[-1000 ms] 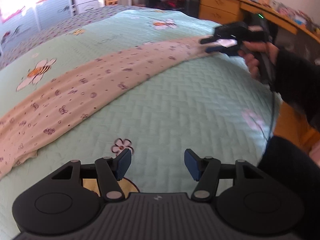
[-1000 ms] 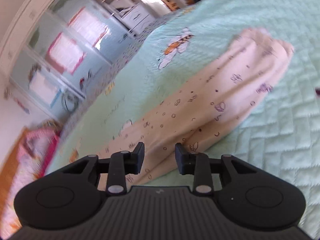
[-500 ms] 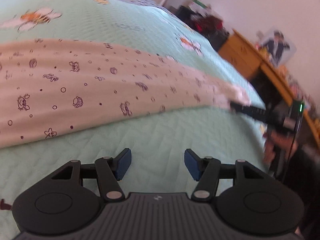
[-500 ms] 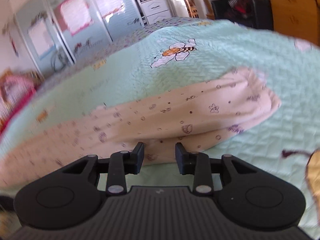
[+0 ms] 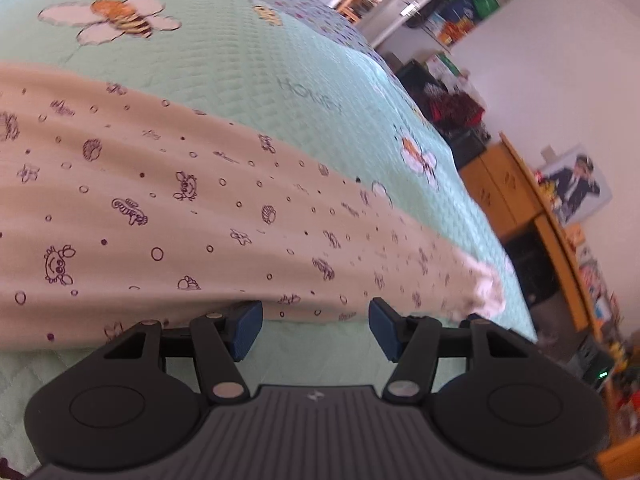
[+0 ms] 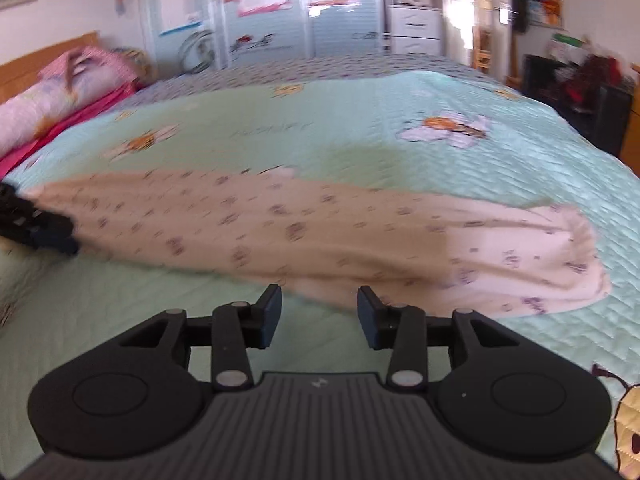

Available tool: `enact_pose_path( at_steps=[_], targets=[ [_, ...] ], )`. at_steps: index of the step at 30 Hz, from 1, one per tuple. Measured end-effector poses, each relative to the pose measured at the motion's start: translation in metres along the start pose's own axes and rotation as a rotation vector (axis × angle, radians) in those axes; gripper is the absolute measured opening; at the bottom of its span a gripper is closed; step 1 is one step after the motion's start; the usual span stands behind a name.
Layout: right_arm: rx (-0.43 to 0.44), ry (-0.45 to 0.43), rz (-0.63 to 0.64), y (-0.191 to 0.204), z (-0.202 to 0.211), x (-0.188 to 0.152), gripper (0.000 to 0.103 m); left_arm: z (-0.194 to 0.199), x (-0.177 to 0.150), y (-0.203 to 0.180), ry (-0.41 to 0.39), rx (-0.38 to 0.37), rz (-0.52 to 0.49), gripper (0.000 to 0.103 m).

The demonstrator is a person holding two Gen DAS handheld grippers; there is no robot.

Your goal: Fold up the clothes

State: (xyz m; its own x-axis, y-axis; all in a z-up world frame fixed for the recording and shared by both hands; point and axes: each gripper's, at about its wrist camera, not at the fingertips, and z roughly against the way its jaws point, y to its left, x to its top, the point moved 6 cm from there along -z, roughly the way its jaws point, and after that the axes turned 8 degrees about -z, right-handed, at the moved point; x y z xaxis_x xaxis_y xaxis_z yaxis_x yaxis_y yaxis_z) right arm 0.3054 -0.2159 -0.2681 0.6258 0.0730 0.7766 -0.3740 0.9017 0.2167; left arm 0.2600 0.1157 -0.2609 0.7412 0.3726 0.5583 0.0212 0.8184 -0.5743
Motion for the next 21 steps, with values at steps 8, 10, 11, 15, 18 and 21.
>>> enact_pose_path(
  at_steps=[8,10,11,15,18,21],
  targets=[
    [0.038,-0.009,-0.107,-0.004,-0.007,-0.003,0.046,0.014,0.022,-0.031,-0.060,-0.044,-0.063,0.062],
    [0.061,-0.019,-0.127,0.002,-0.004,-0.007,0.047,0.012,0.025,-0.034,-0.059,-0.051,-0.049,0.062],
    [0.076,-0.024,-0.141,0.006,-0.002,-0.008,0.047,0.010,0.023,-0.037,-0.054,-0.064,-0.052,0.062],
    [0.099,-0.069,-0.144,0.021,0.001,-0.017,0.049,-0.001,0.004,-0.070,-0.029,0.011,-0.340,0.062],
    [0.102,-0.096,-0.212,0.016,-0.001,-0.031,0.051,-0.015,-0.021,-0.106,-0.055,0.290,-0.909,0.061],
    [0.120,-0.119,-0.257,0.009,0.001,-0.030,0.052,-0.030,-0.039,-0.116,-0.037,0.403,-1.200,0.061]
  ],
)
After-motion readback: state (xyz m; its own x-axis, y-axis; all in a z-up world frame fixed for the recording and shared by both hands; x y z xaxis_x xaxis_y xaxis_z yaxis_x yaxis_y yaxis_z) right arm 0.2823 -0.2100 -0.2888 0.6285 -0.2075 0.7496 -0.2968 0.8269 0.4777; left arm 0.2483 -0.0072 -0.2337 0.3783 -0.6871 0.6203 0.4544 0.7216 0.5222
